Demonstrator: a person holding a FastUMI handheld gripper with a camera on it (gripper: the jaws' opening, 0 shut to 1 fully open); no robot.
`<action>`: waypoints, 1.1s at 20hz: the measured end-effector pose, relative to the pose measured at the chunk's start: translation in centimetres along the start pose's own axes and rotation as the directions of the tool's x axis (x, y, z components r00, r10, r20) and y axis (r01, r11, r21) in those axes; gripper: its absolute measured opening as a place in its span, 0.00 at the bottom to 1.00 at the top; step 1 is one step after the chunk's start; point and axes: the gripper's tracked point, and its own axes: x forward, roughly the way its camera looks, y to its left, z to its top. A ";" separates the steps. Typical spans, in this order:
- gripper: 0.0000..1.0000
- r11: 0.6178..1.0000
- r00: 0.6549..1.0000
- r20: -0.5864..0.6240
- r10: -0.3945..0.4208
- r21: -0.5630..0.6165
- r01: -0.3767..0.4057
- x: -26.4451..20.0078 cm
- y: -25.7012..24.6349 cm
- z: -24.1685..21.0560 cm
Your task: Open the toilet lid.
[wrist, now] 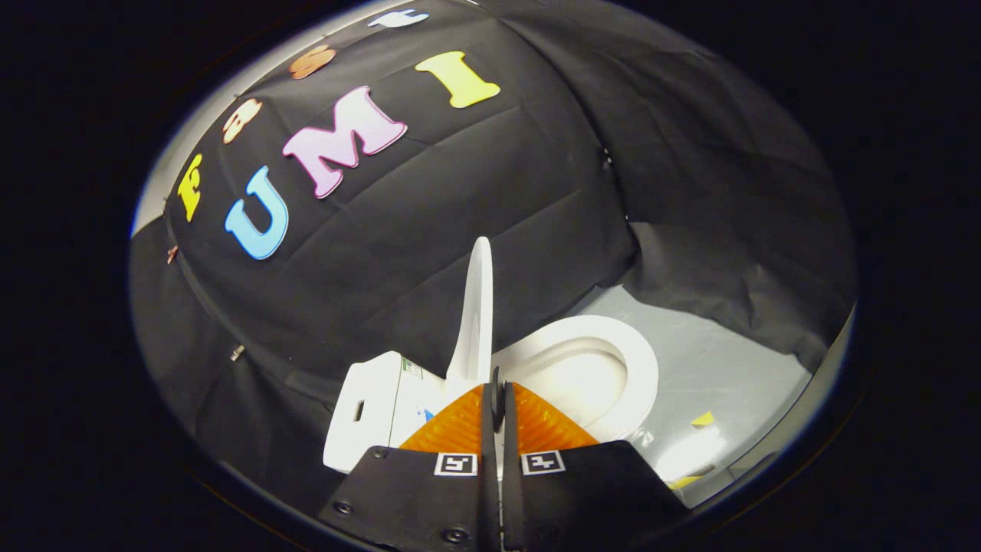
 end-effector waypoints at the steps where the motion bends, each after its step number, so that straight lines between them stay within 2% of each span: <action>1: 0.07 1.000 1.000 0.011 0.000 -0.017 0.000 -0.2 1.7 -0.1; 8: 0.09 0.985 0.996 0.089 -0.031 -0.168 0.046 -1.4 9.3 -1.7; 16: 0.09 0.933 0.980 0.195 -0.032 -0.345 0.099 -1.9 16.6 -4.3; 22: 0.10 0.896 0.975 0.224 0.007 -0.433 0.093 -1.9 21.7 -7.0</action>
